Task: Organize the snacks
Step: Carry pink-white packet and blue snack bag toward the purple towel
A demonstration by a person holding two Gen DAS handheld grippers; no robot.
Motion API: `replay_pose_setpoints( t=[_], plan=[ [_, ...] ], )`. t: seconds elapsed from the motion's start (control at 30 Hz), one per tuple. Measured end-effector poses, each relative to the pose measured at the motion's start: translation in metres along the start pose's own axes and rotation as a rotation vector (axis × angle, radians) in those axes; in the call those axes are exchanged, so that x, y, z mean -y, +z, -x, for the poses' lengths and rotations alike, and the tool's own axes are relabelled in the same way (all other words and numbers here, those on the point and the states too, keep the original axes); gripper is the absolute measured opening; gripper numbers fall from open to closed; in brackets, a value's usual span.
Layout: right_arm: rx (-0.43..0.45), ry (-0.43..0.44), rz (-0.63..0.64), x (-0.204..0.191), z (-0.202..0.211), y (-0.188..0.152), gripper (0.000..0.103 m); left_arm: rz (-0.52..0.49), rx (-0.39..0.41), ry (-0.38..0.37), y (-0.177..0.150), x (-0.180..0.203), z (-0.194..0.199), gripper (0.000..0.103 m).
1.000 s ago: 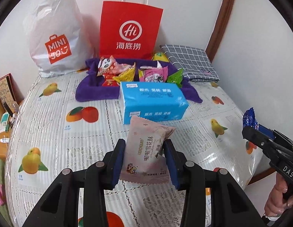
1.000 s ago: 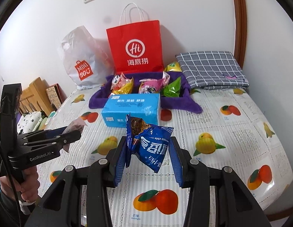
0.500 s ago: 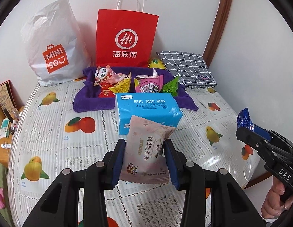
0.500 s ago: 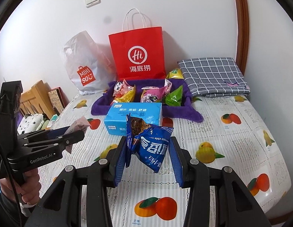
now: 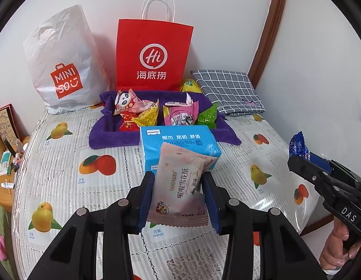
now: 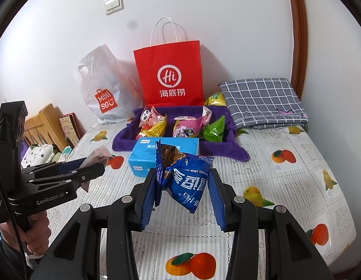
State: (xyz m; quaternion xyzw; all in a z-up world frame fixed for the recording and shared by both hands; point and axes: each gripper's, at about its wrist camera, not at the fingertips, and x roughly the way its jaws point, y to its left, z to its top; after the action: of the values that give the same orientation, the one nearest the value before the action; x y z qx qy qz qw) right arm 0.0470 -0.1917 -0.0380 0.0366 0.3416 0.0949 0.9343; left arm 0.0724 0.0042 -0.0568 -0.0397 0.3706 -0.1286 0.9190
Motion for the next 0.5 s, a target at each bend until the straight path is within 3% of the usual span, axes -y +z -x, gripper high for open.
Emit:
replay_pose_setpoints(
  t=[0.5],
  plan=[
    [0.011, 0.009, 0.004, -0.003, -0.009, 0.019, 0.043, 0.011, 0.012, -0.012, 0.017, -0.005, -0.003, 0.040]
  ],
)
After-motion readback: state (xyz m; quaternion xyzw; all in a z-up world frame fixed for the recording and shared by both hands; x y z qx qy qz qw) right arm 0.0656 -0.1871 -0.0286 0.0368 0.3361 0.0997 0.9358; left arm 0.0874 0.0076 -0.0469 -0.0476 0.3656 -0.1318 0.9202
